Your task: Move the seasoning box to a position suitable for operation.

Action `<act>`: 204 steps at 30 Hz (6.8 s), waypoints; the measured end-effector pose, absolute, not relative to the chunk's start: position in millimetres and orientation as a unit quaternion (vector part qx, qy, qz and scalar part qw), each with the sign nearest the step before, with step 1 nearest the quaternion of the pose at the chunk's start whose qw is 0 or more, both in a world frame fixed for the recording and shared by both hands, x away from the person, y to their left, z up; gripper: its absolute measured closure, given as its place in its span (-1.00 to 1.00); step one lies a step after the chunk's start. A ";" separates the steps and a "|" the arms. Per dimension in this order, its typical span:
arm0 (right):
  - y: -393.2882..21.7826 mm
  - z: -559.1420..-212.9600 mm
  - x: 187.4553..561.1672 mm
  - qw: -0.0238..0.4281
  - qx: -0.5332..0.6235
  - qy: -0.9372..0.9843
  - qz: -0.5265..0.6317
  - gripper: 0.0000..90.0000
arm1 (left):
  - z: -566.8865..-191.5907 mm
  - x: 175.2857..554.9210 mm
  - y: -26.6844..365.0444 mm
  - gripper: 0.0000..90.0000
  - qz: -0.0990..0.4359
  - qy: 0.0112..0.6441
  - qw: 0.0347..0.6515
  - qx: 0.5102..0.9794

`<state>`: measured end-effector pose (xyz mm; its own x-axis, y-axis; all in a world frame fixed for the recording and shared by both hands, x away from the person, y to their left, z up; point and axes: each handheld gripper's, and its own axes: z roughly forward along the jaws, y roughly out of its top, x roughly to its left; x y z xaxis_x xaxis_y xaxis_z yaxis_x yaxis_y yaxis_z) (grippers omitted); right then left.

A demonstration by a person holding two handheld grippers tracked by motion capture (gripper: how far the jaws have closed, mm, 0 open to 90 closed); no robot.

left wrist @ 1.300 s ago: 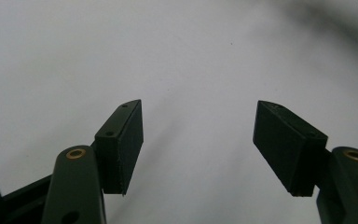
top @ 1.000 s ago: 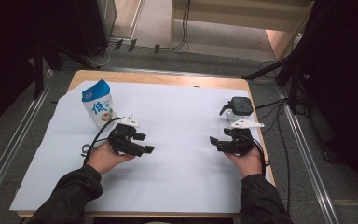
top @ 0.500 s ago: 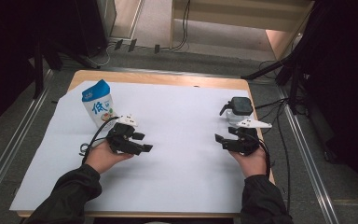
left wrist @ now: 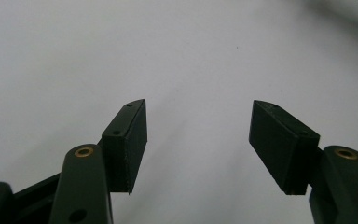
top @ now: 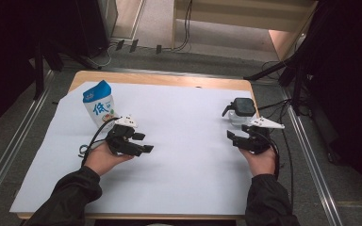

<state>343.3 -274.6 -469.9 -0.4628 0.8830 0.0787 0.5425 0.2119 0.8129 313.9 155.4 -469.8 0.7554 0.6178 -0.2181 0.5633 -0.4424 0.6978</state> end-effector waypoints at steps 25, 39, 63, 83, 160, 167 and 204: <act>-296.3 -473.3 386.2 0.244 0.546 0.694 0.401 -0.86 | -469.3 293.0 168.3 -0.16 0.044 0.361 0.397 0.843; -297.4 -489.6 418.5 0.243 0.562 0.691 0.383 -0.91 | -470.0 287.6 166.1 -0.16 0.038 0.361 0.403 0.840; -292.1 -502.5 438.3 0.257 0.563 0.680 0.393 -0.73 | -471.3 283.9 171.5 -0.16 0.040 0.372 0.402 0.836; -282.0 -489.5 427.7 0.275 0.538 0.696 0.389 -0.64 | -471.2 290.2 168.7 -0.16 0.032 0.372 0.403 0.836; -111.9 -497.8 334.9 0.142 0.346 0.808 0.454 -0.64 | -466.4 323.2 161.6 -0.13 0.020 0.359 0.407 0.840; -115.0 -500.6 333.8 0.121 0.347 0.818 0.443 -0.67 | -465.4 321.8 159.1 -0.09 0.030 0.354 0.414 0.838; -161.0 -474.0 312.9 0.076 0.347 0.817 0.454 0.31 | -452.9 329.5 139.2 1.00 -0.026 0.300 0.420 0.856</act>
